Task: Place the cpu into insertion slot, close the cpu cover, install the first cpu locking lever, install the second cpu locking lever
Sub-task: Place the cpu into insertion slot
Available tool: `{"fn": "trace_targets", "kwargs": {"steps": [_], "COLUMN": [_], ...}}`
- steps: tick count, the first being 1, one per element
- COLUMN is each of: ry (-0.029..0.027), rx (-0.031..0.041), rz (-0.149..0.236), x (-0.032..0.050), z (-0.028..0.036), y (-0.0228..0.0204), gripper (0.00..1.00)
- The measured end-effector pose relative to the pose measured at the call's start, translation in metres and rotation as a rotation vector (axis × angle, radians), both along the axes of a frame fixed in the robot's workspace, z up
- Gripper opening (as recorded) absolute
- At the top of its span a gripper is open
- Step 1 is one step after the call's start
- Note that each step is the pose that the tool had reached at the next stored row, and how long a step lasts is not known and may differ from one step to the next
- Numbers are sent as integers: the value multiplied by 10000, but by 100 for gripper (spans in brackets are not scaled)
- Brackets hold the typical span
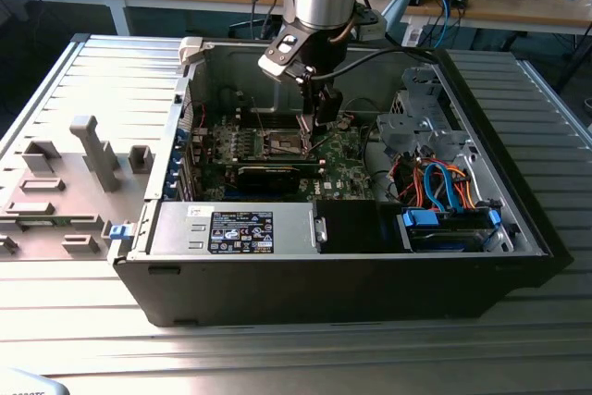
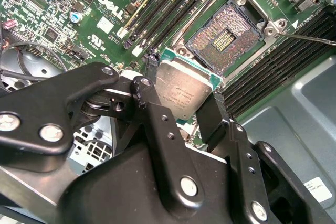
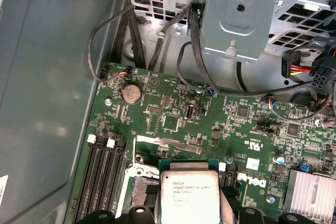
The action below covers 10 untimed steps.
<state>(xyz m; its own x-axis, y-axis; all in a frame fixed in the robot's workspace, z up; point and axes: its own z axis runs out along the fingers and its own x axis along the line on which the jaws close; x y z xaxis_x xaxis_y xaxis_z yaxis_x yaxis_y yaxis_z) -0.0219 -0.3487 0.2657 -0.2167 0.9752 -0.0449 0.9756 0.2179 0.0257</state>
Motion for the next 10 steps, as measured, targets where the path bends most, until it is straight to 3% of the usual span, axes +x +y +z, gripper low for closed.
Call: {"fn": "trace_targets", "kwargs": {"steps": [10], "ry": [0], "rx": [0], "rz": [-55], "x": [0], "z": [0], "y": [0], "gripper": [54]}}
